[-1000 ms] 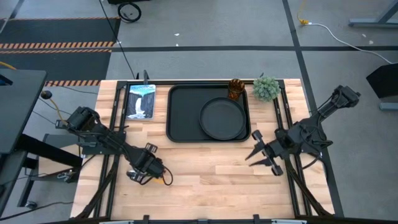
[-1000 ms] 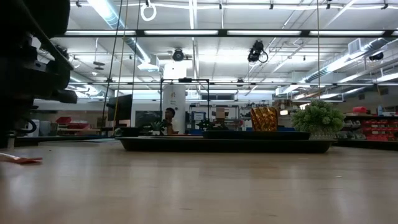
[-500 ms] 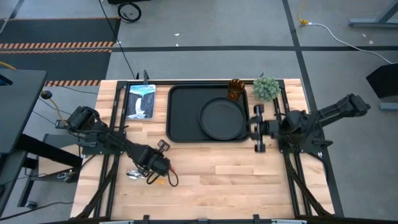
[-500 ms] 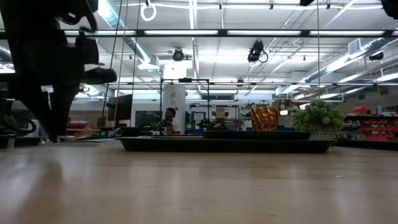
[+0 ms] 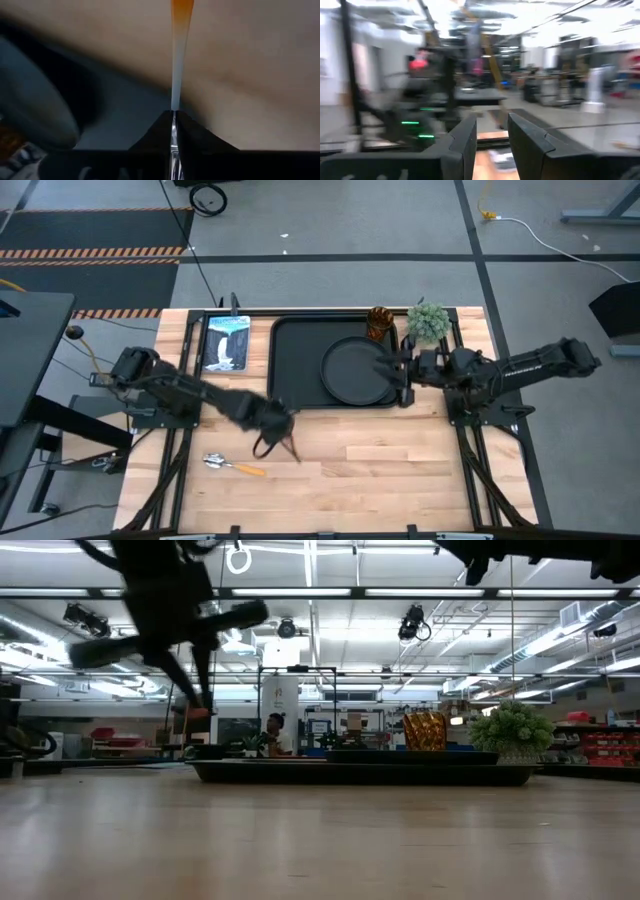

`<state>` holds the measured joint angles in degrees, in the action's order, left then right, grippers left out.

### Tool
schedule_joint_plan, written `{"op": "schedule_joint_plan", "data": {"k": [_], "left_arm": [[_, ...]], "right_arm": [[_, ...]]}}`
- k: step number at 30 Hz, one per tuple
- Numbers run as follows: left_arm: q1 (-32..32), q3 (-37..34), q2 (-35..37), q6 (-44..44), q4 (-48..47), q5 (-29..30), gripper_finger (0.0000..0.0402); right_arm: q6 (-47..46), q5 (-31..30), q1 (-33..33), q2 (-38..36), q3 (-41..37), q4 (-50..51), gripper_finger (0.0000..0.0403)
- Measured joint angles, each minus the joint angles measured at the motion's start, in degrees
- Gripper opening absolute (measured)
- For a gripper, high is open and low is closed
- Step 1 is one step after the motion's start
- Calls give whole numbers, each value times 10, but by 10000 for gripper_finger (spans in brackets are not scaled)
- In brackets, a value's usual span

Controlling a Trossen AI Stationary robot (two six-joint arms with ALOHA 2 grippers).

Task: Pick and place plate/cup/fork/spoon on tray
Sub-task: Put the orange fork on the black tray to the left of the black plate

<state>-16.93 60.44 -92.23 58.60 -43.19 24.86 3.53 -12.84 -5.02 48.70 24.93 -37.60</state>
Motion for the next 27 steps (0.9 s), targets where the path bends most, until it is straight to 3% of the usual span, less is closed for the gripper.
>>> {"op": "schedule_joint_plan", "data": {"k": [7,16,21,27], "left_arm": [[142,11,0,214,13,8,20],[325,11,-4,409,132,-84,20],[369,11,-20,459,174,-180,20],[368,11,-81,506,214,-207,20]], "right_arm": [[-45,80,-57,0,0,5,116],[-20,31,-102,1,0,15,116],[8,-2,-101,1,0,15,116],[7,-12,-97,1,0,17,116]]}}
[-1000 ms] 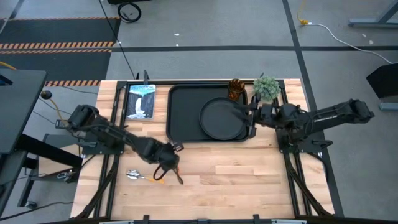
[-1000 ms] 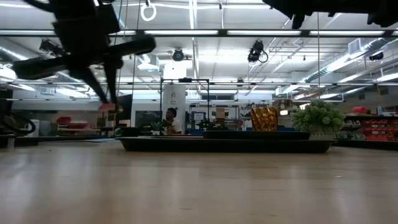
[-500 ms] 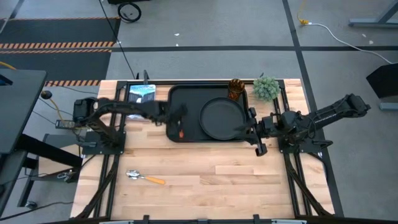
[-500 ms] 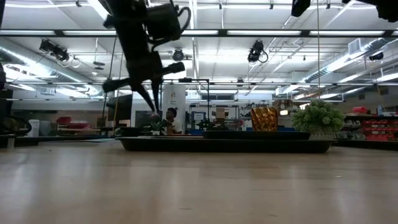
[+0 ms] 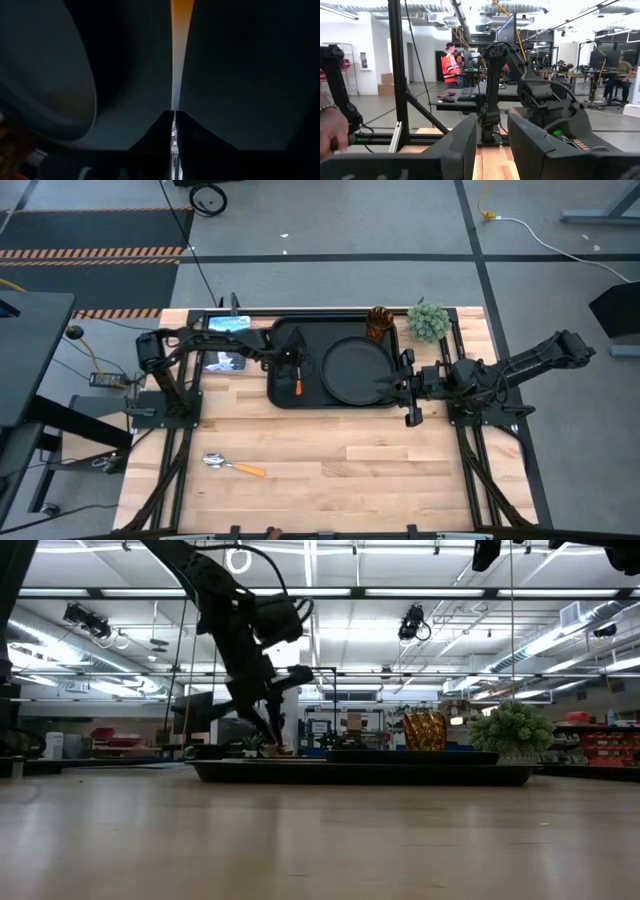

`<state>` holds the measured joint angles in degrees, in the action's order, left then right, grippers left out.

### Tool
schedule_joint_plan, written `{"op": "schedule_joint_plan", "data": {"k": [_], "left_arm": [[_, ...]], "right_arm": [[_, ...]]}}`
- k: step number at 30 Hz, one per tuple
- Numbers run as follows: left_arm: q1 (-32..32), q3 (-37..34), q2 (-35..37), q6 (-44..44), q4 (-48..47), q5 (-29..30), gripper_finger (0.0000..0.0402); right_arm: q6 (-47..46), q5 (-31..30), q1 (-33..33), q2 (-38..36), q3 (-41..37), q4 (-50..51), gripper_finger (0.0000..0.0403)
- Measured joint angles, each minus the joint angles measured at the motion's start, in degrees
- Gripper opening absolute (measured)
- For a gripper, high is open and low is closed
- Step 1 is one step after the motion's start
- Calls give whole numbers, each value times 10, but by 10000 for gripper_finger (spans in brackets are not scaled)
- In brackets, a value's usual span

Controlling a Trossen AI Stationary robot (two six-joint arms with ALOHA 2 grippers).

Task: Pick and place plate/cup/fork/spoon on tray
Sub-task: Put the orange fork on the black tray to the left of the black plate

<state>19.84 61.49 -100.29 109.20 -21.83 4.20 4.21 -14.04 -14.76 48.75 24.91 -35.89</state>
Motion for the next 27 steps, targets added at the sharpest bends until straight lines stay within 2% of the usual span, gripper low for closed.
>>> {"op": "schedule_joint_plan", "data": {"k": [10,13,27], "left_arm": [[-11,0,-43,-9,15,-10,20],[-10,0,-54,-20,23,9,20],[-8,0,-65,-36,38,17,21]], "right_arm": [[-28,1,-11,0,0,0,116],[-28,2,-17,0,0,0,116],[-28,0,-29,0,0,0,116]]}}
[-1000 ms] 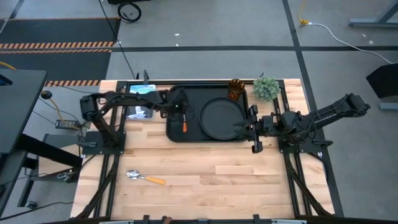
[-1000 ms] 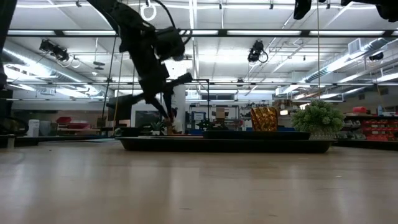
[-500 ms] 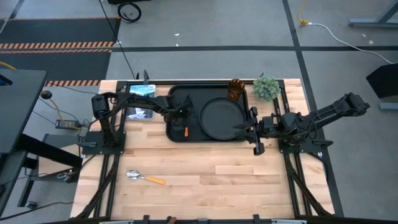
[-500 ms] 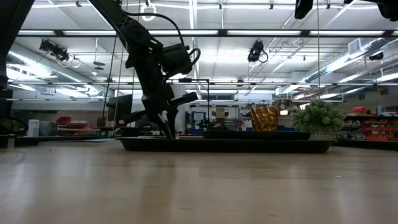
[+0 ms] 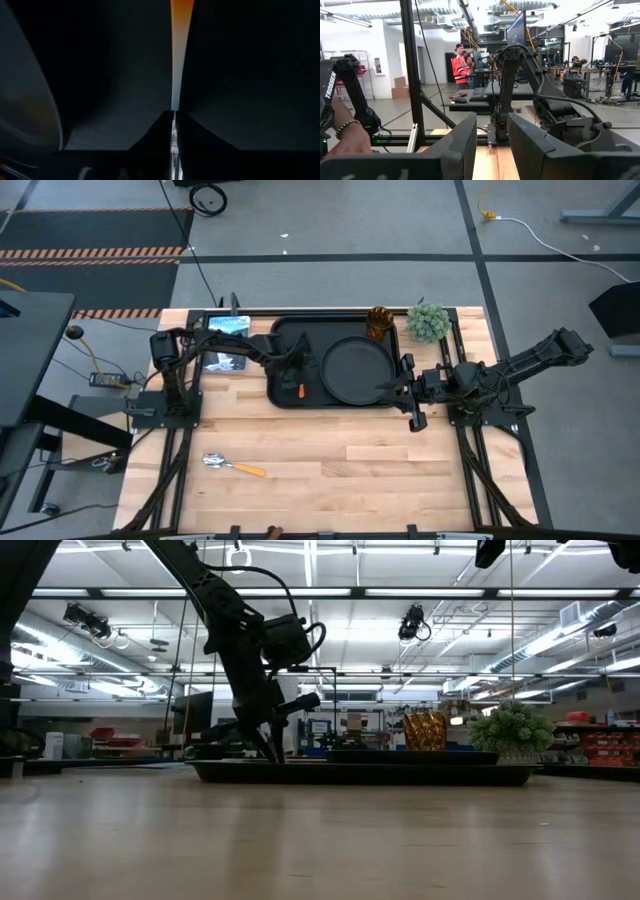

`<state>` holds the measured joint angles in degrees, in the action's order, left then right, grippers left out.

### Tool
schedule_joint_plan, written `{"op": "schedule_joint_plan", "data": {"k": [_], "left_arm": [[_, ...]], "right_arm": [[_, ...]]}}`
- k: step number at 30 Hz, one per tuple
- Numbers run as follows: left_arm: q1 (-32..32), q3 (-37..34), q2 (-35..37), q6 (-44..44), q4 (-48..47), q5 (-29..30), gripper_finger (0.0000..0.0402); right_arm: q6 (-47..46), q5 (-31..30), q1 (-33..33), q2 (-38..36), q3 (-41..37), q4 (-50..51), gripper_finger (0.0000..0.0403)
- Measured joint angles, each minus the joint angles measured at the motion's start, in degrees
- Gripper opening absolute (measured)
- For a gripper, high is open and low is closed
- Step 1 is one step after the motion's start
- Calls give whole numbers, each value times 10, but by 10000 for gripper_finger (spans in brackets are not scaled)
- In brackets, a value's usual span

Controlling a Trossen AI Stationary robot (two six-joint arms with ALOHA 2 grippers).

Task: Pick and place plate/cup/fork/spoon on tray
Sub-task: Put the orange fork on the black tray to the left of the black plate, then put the spoon on the black tray to the left of the orange fork

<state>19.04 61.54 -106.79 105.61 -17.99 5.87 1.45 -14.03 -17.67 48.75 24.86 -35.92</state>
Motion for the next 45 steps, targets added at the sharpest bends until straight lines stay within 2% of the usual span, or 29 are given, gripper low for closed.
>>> {"op": "schedule_joint_plan", "data": {"k": [6,20,25,30,34,38,40,45], "left_arm": [[1,1,-10,-14,7,1,34],[-1,-1,0,-33,13,5,133],[-2,0,25,-37,-8,-2,148],[-3,-1,60,-107,-12,-42,146],[-3,0,101,-248,7,-134,143],[-9,0,142,-476,47,-237,142],[-15,0,160,-618,68,-259,142],[-29,0,186,-979,104,-263,142]], "right_arm": [[1,0,0,0,0,0,116],[0,0,0,7,0,0,116],[-3,0,0,24,0,-8,116],[6,0,0,30,0,-19,116],[26,0,0,28,0,-23,116],[53,-18,0,28,0,-16,116],[69,-35,0,28,0,-11,116],[140,-80,3,28,0,-4,116]]}}
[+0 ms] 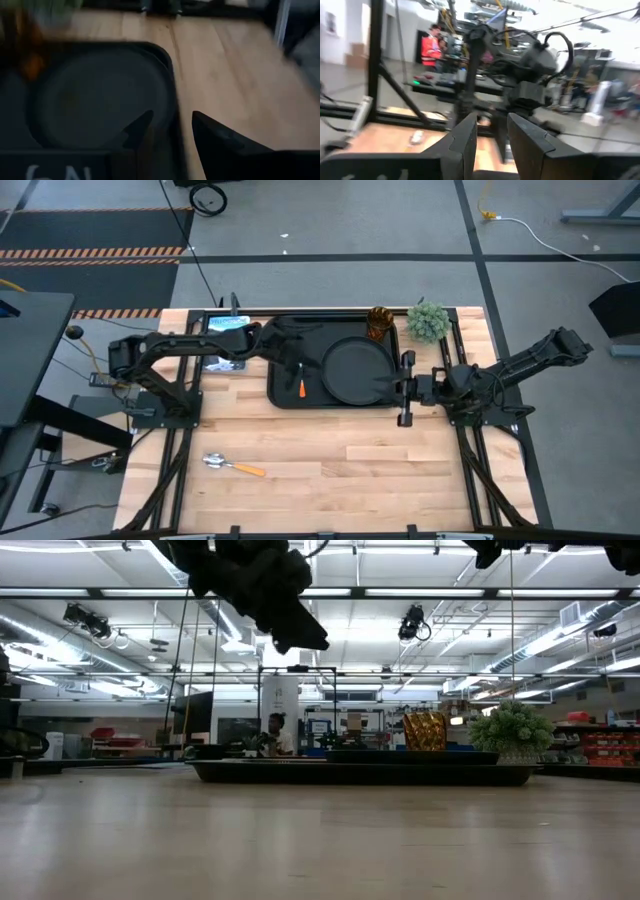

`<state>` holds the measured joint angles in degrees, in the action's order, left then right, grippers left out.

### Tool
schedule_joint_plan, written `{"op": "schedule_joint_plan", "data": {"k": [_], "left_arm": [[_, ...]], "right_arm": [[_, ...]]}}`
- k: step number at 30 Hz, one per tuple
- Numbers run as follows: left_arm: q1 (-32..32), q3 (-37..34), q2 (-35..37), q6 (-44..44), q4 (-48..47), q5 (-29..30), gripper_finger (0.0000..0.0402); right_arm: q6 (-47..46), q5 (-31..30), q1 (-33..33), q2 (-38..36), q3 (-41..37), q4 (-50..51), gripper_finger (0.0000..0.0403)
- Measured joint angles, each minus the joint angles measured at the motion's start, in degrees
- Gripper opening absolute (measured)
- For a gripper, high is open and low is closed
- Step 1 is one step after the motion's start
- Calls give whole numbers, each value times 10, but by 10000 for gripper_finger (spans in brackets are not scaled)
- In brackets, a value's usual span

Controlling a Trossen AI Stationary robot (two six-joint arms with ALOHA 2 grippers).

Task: Pick and place plate/cup/fork/spoon on tray
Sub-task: Put the spoon on the black tray to the left of the orange fork

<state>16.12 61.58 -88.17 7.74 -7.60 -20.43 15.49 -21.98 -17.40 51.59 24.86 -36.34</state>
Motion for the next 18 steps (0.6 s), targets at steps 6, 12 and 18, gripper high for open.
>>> {"op": "schedule_joint_plan", "data": {"k": [6,12,18], "left_arm": [[-31,0,1,-230,-82,-26,142],[-125,0,1,-373,-210,73,142],[-245,-1,1,-610,-241,281,142]], "right_arm": [[75,-24,22,0,0,-1,116],[85,-14,52,0,0,3,116],[71,52,59,17,0,5,116]]}}
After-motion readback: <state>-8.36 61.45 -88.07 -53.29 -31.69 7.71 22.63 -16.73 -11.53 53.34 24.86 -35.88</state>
